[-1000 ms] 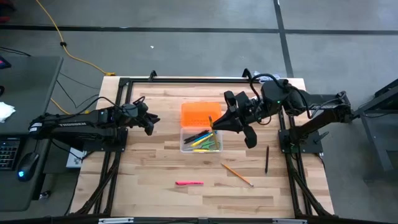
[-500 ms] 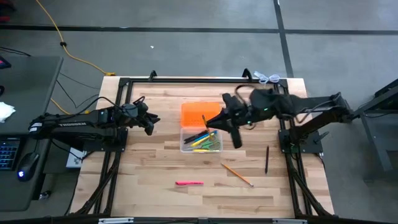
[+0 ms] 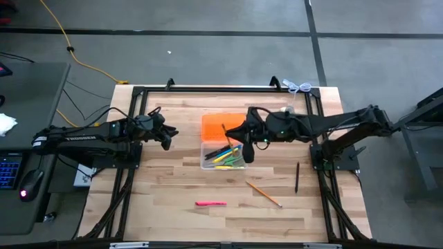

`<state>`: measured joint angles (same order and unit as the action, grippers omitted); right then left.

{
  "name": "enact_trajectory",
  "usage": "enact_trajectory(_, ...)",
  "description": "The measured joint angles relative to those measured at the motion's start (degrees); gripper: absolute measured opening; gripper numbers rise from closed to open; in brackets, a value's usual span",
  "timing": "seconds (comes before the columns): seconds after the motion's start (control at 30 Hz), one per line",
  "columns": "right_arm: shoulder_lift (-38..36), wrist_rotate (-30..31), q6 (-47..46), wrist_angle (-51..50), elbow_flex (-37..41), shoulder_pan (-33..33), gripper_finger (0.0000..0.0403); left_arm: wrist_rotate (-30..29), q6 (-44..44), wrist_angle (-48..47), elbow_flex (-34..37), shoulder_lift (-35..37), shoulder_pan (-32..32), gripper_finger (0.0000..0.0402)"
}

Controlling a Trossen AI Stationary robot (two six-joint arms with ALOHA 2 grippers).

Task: Pick & place school supplies into a supply box
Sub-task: Put the yellow pencil into the orange supply box

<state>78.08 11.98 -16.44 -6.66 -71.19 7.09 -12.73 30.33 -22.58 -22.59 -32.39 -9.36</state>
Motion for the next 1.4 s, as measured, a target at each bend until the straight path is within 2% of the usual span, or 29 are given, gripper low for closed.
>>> enact_trajectory(0.63, 8.88, -2.23, 3.66, 1.78, 0.97, -2.51, 0.0000, 0.15, 0.55, 0.17, 0.00, -0.01, -0.01, 0.0140)
enact_trajectory(1.0, 13.32, -8.29, 4.12, 0.02, 0.97, -5.28, 0.0000, 0.13, 1.41, 0.17, 0.00, -0.01, 0.00, 0.0140)
enact_trajectory(1.4, 16.52, -11.22, 6.28, -5.61, 0.97, -6.36, 0.0000, 0.11, 1.66, 0.17, 0.00, -0.01, -0.01, 0.0140)
